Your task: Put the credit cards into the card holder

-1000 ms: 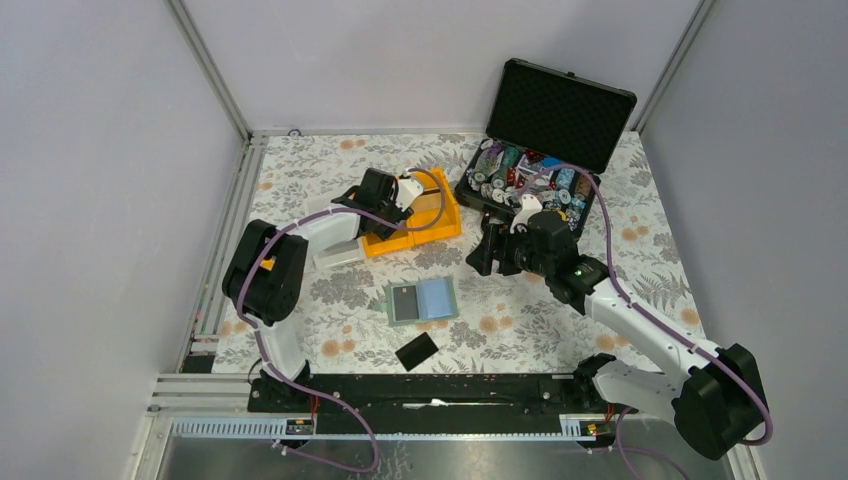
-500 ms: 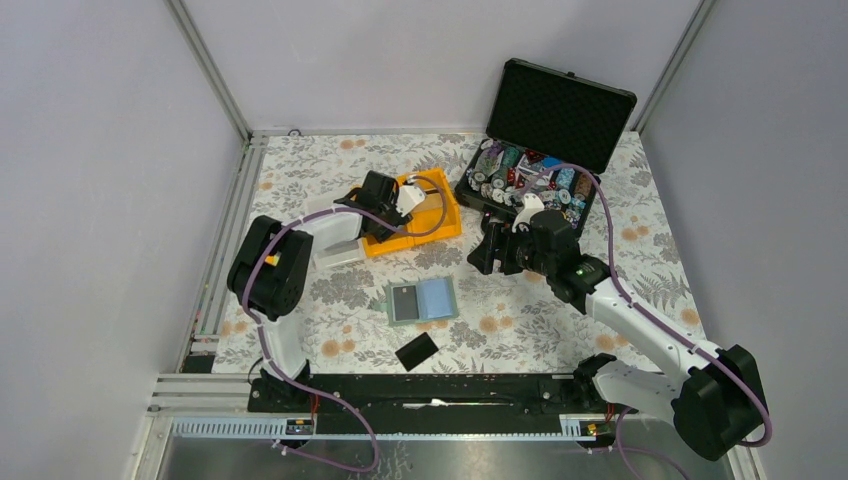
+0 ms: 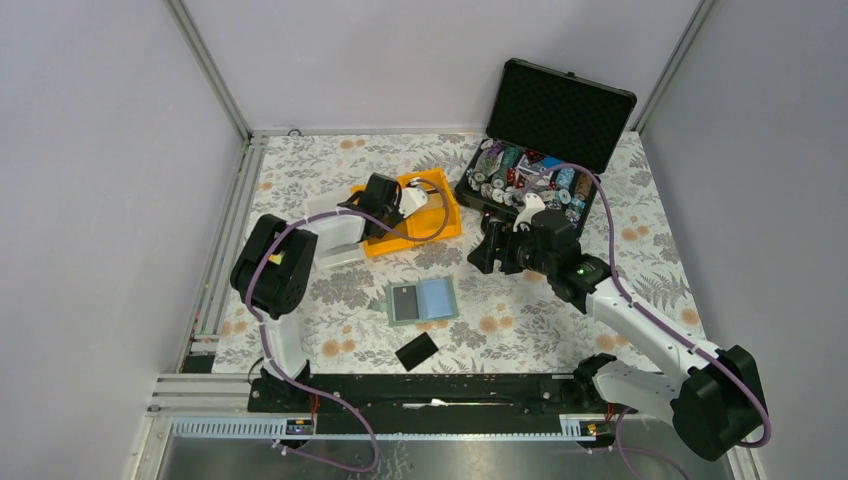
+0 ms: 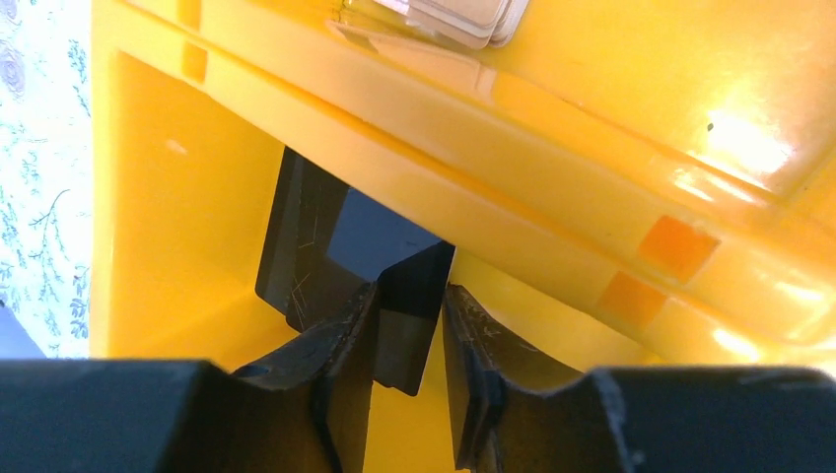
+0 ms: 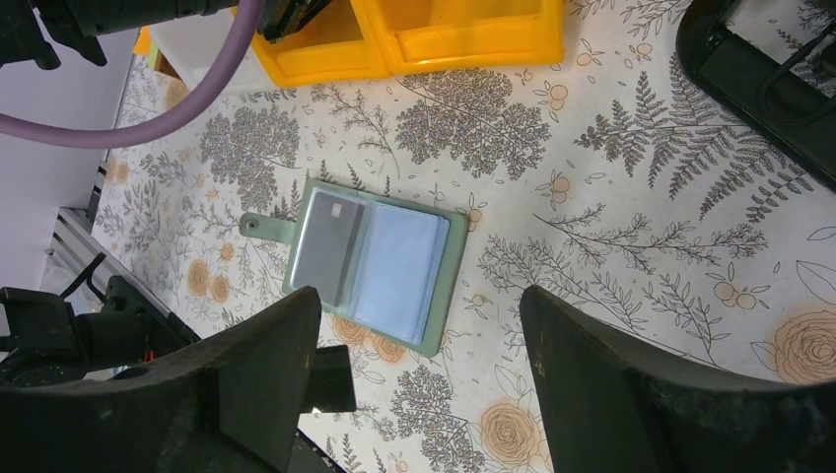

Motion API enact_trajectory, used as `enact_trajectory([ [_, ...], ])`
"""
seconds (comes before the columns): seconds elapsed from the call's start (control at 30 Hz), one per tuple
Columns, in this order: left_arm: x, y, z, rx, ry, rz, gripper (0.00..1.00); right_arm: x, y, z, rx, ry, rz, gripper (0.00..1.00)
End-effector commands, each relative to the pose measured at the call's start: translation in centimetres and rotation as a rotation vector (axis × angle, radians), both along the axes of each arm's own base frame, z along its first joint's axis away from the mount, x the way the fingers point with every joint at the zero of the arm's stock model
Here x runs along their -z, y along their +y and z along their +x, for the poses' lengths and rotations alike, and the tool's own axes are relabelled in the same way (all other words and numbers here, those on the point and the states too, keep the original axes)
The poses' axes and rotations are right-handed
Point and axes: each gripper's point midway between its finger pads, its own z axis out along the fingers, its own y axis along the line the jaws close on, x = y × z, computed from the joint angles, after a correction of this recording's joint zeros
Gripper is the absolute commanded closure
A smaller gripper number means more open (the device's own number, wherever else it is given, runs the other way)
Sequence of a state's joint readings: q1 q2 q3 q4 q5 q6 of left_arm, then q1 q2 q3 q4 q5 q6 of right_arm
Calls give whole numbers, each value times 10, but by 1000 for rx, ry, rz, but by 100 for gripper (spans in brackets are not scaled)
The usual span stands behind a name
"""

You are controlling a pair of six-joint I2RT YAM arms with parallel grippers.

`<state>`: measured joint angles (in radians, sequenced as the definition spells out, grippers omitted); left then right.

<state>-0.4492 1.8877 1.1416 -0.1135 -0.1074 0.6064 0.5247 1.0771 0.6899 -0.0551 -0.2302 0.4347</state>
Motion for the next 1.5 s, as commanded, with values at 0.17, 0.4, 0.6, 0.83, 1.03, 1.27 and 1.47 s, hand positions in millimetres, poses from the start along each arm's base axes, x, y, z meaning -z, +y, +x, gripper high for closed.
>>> enact_trajectory([
  [0.17,-31,-3,3,-15,-141,14,74,-12,0,1,1,-27,40,19],
  [0.4,-51,4,9,-57,-244,2,80,-12,0,-1,7,-21,50,18],
  [0.6,-48,-2,3,-24,-198,-15,75,-11,2,-3,-2,-11,67,18],
  [0.83,-22,-2,0,9,-81,36,67,-14,1,-4,4,-23,72,18],
  [1.03,-13,-1,7,7,-79,49,60,-15,0,-5,2,-23,75,18],
  [1.27,-4,10,17,-18,-80,81,58,-14,1,-3,5,-18,75,18],
  [1.47,-3,13,21,-30,-90,83,61,-11,1,-2,7,-9,72,18],
])
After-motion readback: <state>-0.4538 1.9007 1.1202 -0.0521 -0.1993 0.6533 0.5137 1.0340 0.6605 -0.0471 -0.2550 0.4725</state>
